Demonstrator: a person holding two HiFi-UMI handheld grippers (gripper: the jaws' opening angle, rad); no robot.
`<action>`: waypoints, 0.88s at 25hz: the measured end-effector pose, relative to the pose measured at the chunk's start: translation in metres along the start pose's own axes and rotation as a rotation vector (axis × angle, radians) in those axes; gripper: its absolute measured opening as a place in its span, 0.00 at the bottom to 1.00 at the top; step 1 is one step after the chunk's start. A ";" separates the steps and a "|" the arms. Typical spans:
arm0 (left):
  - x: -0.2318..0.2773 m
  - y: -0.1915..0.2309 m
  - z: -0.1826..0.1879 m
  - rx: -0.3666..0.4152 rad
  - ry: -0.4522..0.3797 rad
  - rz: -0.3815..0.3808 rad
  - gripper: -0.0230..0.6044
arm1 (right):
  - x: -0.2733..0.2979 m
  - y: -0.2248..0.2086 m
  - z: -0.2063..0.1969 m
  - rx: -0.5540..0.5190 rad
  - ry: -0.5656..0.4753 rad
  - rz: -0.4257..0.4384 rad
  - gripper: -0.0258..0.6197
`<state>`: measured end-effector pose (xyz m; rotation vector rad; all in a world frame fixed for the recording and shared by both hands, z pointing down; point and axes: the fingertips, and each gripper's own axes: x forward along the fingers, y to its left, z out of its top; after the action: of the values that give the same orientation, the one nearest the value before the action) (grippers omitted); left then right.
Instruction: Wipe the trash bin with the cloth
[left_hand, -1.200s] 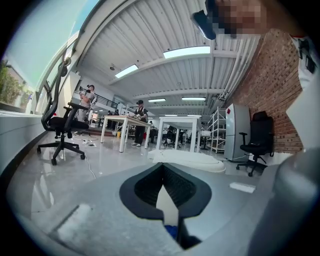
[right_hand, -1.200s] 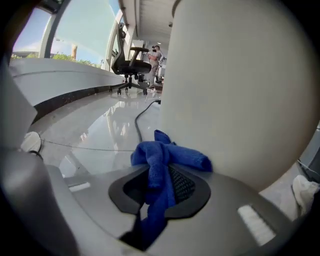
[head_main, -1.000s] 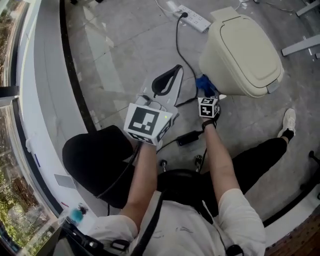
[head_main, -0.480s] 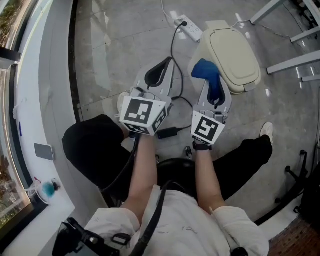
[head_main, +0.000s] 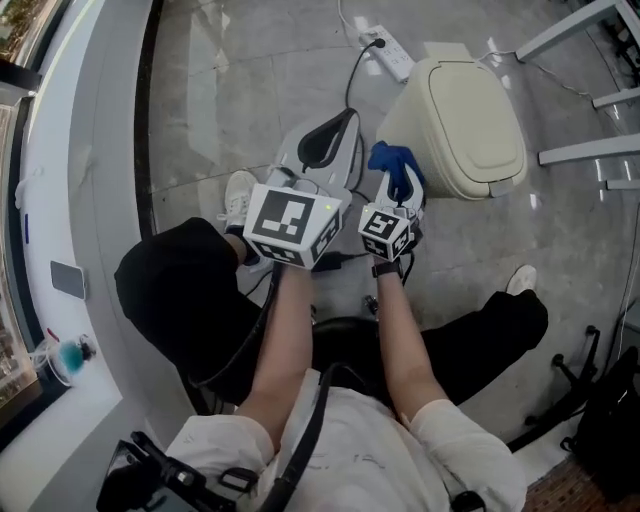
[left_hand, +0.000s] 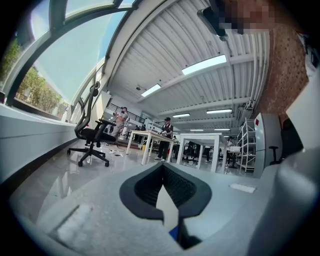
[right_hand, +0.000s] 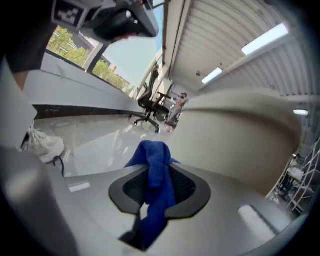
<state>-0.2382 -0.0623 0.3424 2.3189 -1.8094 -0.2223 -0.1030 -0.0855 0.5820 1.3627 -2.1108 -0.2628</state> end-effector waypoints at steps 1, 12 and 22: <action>0.001 0.001 -0.003 0.010 0.009 0.006 0.04 | 0.014 0.012 -0.037 0.020 0.068 0.032 0.15; -0.019 0.004 -0.034 0.024 0.045 0.135 0.04 | 0.049 0.080 -0.209 0.099 0.397 0.354 0.15; -0.036 -0.034 0.003 0.026 -0.088 0.237 0.04 | -0.089 -0.028 0.041 0.189 -0.229 0.303 0.15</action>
<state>-0.2152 -0.0192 0.3316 2.1160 -2.1206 -0.2701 -0.0801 -0.0258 0.5025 1.1342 -2.5529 -0.1003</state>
